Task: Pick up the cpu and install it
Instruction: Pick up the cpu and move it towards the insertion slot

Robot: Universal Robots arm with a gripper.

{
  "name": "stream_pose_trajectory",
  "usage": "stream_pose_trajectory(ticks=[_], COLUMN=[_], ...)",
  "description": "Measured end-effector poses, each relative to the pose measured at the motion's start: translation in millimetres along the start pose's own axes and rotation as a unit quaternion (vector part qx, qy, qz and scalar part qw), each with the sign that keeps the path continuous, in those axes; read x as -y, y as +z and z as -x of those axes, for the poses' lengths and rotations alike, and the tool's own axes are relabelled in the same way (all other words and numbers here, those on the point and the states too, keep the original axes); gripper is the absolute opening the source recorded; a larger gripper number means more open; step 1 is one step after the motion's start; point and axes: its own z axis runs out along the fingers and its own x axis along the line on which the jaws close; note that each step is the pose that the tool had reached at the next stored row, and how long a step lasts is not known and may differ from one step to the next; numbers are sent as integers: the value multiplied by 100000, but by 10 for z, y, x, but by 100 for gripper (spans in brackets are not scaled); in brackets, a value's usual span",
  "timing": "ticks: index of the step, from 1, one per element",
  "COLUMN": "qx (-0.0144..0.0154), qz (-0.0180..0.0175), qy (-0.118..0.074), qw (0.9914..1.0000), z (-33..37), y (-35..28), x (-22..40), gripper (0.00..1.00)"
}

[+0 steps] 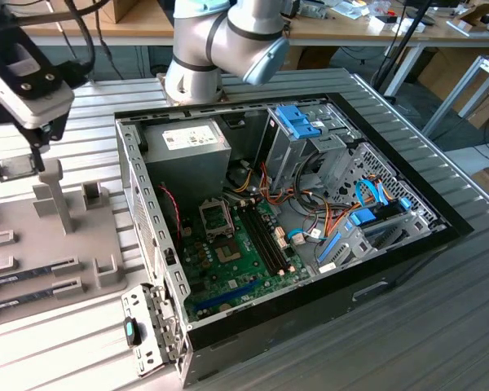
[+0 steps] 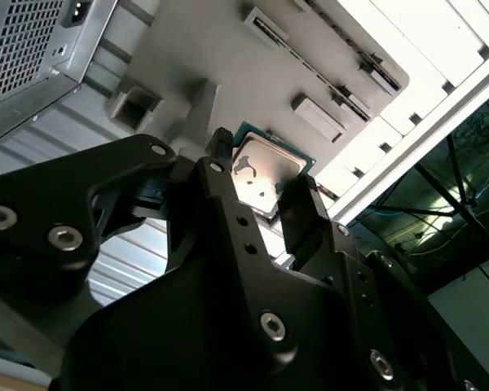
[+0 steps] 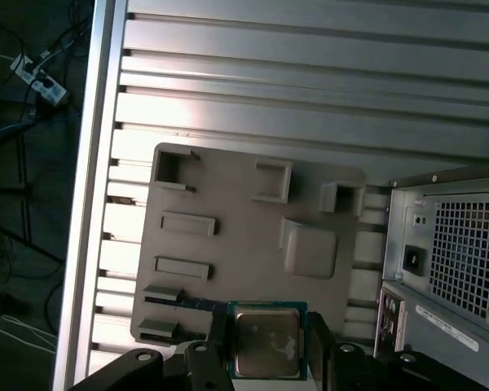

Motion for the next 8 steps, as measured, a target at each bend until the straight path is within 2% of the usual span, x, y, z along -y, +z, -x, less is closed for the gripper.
stream_pose_trajectory(ticks=[8], qx=[-121], qz=[15], qy=[-2], qw=[100000], z=[340], y=[-8], x=[69], gripper=[47])
